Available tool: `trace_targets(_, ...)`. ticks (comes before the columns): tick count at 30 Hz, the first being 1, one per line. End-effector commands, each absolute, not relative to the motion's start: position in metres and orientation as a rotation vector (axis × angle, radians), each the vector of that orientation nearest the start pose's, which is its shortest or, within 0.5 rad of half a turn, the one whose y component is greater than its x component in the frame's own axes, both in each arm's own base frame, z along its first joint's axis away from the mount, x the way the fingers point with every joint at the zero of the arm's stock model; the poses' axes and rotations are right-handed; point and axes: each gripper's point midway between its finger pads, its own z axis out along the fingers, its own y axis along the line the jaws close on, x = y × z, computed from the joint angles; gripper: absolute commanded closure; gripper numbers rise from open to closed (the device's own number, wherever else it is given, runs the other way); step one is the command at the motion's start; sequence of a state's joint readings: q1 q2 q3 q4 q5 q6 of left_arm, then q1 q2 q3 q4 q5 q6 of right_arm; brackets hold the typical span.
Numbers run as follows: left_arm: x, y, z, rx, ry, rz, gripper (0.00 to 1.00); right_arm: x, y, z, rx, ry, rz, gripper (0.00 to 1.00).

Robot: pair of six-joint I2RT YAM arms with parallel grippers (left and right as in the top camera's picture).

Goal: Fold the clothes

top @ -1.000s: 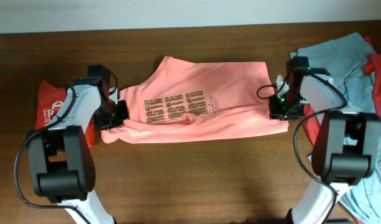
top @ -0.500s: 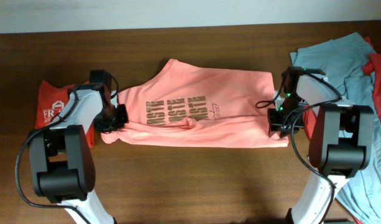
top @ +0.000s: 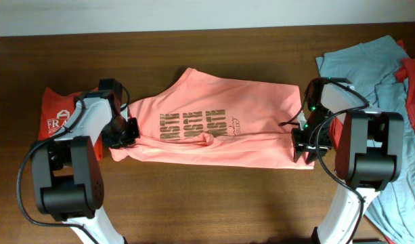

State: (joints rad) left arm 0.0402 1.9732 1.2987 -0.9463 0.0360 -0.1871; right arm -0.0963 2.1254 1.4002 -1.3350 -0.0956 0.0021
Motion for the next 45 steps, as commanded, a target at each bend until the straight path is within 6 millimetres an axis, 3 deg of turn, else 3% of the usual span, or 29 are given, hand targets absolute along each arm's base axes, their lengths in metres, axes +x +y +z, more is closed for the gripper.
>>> trace_targets(1,0.345,0.010,0.016,-0.339,3.176,-0.043,0.82,0.275,-0.012,0.009,0.210,3.577,0.172,0.59)
trace_targets(5,0.383,0.008,0.074,-0.302,3.035,-0.063,0.80,0.310,-0.017,0.047,0.186,3.402,0.134,0.58)
trace_targets(6,0.399,0.005,0.100,-0.283,2.959,-0.078,0.77,0.325,-0.019,0.071,0.176,3.311,0.124,0.58)
trace_targets(7,0.411,0.002,0.121,-0.266,2.895,-0.094,0.72,0.335,-0.019,0.087,0.169,3.249,0.118,0.57)
trace_targets(8,0.428,-0.005,0.143,-0.237,2.817,-0.135,0.54,0.346,-0.020,0.112,0.159,3.166,0.109,0.56)
trace_targets(9,0.443,-0.015,0.161,-0.205,2.747,-0.186,0.47,0.353,-0.021,0.129,0.153,3.107,0.103,0.55)
trace_targets(11,0.469,-0.033,0.184,-0.121,2.628,-0.248,0.45,0.361,-0.022,0.157,0.143,3.015,0.095,0.52)
trace_targets(12,0.486,-0.053,0.197,-0.009,2.541,-0.288,0.38,0.365,-0.022,0.175,0.137,2.957,0.089,0.48)
trace_targets(13,0.491,-0.060,0.198,0.020,2.517,-0.300,0.37,0.366,-0.022,0.182,0.135,2.936,0.087,0.46)
trace_targets(15,0.508,-0.083,0.196,0.095,2.462,-0.327,0.33,0.367,-0.022,0.197,0.131,2.891,0.084,0.42)
trace_targets(18,0.525,-0.120,0.180,0.266,2.406,-0.380,0.30,0.362,-0.022,0.199,0.131,2.899,0.084,0.41)
trace_targets(21,0.546,-0.148,0.150,0.345,2.367,-0.390,0.30,0.358,-0.021,0.198,0.130,2.917,0.086,0.41)
trace_targets(26,0.557,-0.191,0.095,0.442,2.358,-0.519,0.30,0.357,-0.021,0.197,0.128,2.922,0.086,0.41)
trace_targets(30,0.564,-0.196,0.067,0.447,2.364,-0.516,0.30,0.356,-0.021,0.197,0.129,2.925,0.085,0.41)
trace_targets(40,0.562,-0.187,0.031,0.425,2.437,-0.461,0.31,0.356,-0.021,0.197,0.129,2.925,0.085,0.41)
trace_targets(43,0.560,-0.187,0.028,0.424,2.450,-0.462,0.53,0.356,-0.021,0.197,0.129,2.924,0.086,0.41)
trace_targets(45,0.559,-0.187,0.028,0.425,2.456,-0.462,0.62,0.356,-0.021,0.197,0.130,2.925,0.086,0.41)
